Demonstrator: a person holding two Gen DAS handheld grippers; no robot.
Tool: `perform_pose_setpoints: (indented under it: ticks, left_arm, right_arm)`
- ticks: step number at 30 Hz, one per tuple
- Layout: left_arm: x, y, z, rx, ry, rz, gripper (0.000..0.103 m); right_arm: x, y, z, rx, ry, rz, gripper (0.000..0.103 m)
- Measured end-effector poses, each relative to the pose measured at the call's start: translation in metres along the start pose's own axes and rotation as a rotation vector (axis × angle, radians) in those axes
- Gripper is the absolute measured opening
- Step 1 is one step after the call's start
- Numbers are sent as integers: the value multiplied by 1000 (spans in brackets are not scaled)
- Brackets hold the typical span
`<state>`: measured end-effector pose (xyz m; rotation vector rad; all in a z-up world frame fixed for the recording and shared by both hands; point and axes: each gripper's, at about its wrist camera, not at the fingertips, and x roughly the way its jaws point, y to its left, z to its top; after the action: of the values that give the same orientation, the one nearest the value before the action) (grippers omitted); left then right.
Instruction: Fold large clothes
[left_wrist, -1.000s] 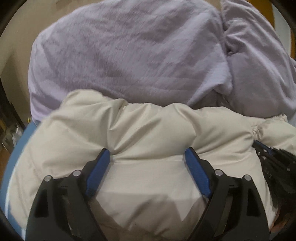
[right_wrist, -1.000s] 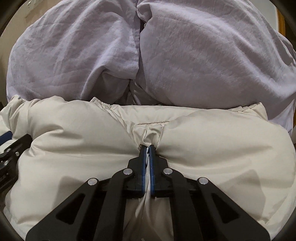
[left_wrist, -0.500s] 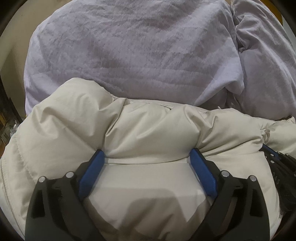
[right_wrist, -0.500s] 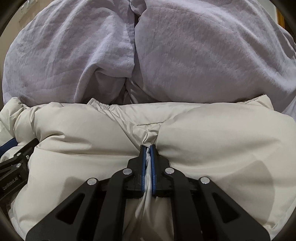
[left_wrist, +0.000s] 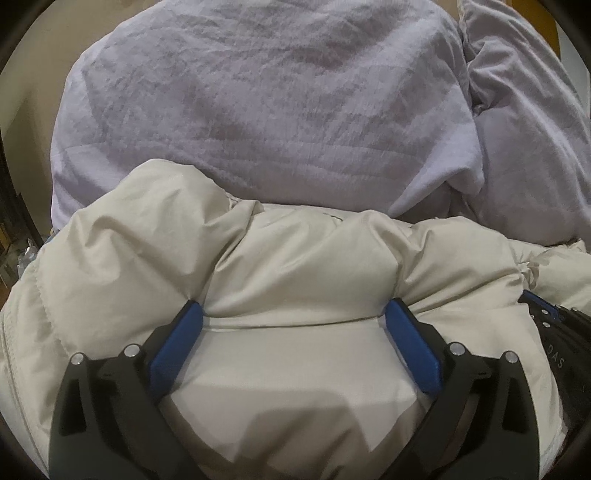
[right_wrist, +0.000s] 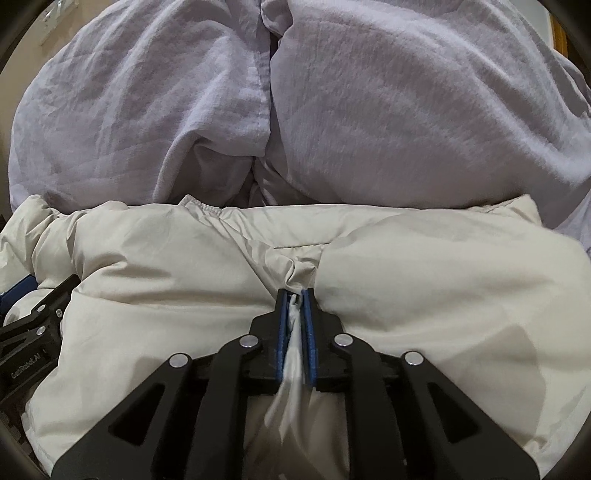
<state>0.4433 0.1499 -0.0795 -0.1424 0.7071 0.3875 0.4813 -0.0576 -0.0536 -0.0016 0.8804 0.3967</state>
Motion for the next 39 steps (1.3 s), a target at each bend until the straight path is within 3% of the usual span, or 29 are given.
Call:
perform_pose_setpoints:
  ticks: [3,5,7,11,18,24,30,39]
  left_arm:
    - [-13,9,-3,8,0,12,99]
    - [-20,13,2,7,3,22,99]
    - [-29,19,9,-9,-18,44,99]
    - [-38,39,22,-42,-46,97,99]
    - [-33,78,36,-111,-44,169,99]
    - [-7,78,31,-66,1,264,99]
    - [5,80,26,-79,21,256,101]
    - [15,73,27,-75,49,271,101]
  right_arm:
    - [-10,-4,6,4,11,10,27]
    - [-18,-10,11,29,8,38,52]
    - [-32,-17,18,46,-13,48,59]
    - [-52,-19,26,-15,-49,-75,59]
    - [-56,-56,31,-4,-17,-162,59]
    - [-31,-75,20,30,-14,-173,60]
    - [-14,-72,12,2,-48,-178,67]
    - [-2,-78,9,20,-3,-172,72]
